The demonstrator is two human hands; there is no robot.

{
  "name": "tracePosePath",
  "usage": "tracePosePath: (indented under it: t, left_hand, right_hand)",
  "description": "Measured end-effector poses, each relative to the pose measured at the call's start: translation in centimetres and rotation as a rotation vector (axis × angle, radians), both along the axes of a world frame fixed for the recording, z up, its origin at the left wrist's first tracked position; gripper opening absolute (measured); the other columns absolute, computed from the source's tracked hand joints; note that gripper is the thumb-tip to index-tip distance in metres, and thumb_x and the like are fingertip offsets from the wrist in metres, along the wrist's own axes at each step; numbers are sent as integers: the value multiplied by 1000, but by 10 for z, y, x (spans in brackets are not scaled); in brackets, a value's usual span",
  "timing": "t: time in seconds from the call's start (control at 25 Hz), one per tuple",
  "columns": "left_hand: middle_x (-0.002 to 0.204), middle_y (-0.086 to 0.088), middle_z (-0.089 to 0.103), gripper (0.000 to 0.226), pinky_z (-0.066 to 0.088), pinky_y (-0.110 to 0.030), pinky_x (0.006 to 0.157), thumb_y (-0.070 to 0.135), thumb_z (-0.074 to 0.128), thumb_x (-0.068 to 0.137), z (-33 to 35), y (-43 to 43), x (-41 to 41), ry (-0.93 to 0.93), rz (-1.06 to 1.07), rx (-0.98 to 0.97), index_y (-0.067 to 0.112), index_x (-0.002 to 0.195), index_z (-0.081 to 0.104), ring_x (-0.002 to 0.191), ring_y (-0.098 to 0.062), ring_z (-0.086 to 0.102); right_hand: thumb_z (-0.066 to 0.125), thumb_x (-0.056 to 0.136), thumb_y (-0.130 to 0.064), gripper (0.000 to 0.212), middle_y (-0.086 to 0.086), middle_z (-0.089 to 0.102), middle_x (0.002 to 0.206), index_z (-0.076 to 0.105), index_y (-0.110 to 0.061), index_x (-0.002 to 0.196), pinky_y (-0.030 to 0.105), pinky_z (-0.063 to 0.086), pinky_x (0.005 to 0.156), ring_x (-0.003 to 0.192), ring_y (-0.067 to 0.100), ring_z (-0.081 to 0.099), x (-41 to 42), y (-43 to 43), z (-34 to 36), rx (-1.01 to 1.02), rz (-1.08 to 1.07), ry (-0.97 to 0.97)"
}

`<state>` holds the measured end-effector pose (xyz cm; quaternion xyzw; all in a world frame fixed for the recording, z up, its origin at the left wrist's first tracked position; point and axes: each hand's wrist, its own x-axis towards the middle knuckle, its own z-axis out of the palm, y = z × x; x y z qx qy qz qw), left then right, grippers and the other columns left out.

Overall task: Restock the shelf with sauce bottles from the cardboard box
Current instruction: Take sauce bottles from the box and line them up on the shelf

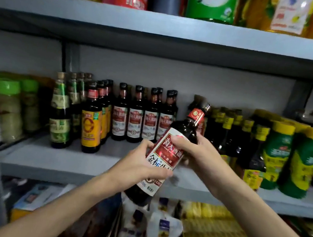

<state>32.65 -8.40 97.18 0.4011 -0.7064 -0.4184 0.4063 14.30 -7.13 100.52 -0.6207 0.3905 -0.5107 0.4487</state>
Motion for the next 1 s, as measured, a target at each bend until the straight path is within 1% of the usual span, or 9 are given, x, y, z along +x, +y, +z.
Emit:
tracePosePath:
  t: [0.12, 0.2, 0.28, 0.4, 0.56, 0.68, 0.84, 0.92, 1.0]
  left_hand:
    - [94, 0, 72, 63, 57, -31, 74, 32, 88, 63, 6, -38, 56, -50, -25, 46, 24, 111, 48, 78, -11, 70]
    - [94, 0, 72, 66, 55, -27, 70, 33, 87, 63, 5, -58, 83, -58, -49, 60, 23, 115, 48, 77, -9, 70]
    - [98, 1, 74, 68, 58, -30, 78, 38, 86, 60, 2, -73, 105, -60, -68, 42, 29, 117, 50, 84, -10, 73]
    - [100, 9, 74, 63, 57, -35, 89, 41, 88, 60, -10, -94, 130, -126, -26, -21, 36, 113, 54, 92, -7, 71]
    - [100, 11, 72, 62, 56, -34, 86, 41, 88, 60, -21, -110, 140, -151, 31, -66, 34, 110, 54, 90, -4, 69]
    - [99, 12, 69, 56, 54, -26, 79, 37, 87, 65, -25, -119, 139, -132, 101, -104, 35, 108, 52, 87, 1, 66]
    - [101, 12, 69, 53, 53, -20, 77, 25, 88, 68, -25, -128, 135, -70, 88, -63, 34, 106, 52, 89, 3, 67]
    - [107, 13, 69, 52, 53, -19, 84, 19, 85, 72, -17, -134, 139, -73, 28, -28, 35, 109, 52, 96, 4, 67]
    - [115, 12, 68, 53, 52, -28, 97, 20, 82, 77, -10, -142, 148, -108, -21, -11, 36, 117, 52, 104, 0, 66]
  right_hand:
    - [66, 91, -16, 20, 4, 75, 79, 65, 0, 102, 22, 55, 59, 65, 10, 70, 61, -32, -11, 88, 26, -162]
    - [67, 90, -15, 25, 4, 73, 76, 66, 6, 103, 18, 50, 51, 57, 7, 66, 88, -50, -16, 97, 3, -204]
    - [71, 87, -17, 34, 10, 75, 89, 66, 7, 109, 23, 53, 56, 70, 14, 71, 107, -66, -17, 84, -32, -197]
    - [73, 84, -15, 29, 9, 76, 90, 68, 2, 107, 20, 53, 59, 76, 14, 72, 126, -91, -13, 47, -88, -200]
    - [70, 87, -15, 15, 3, 76, 84, 68, -4, 97, 29, 54, 79, 75, 11, 72, 140, -114, -14, 30, -61, -166]
    - [72, 86, -16, 31, 14, 75, 105, 67, 0, 113, 38, 57, 92, 100, 27, 72, 148, -123, -21, 67, -12, -59]
    - [73, 85, -13, 30, 14, 76, 102, 69, -1, 112, 34, 60, 83, 95, 28, 74, 150, -135, -21, 88, 13, 63]
    - [72, 85, -9, 28, 14, 76, 101, 69, 0, 111, 29, 59, 76, 92, 25, 75, 149, -141, -18, 76, 18, 63]
    - [71, 85, -4, 26, 15, 76, 101, 68, 1, 111, 26, 58, 70, 89, 22, 75, 149, -150, -11, 62, 27, 36]
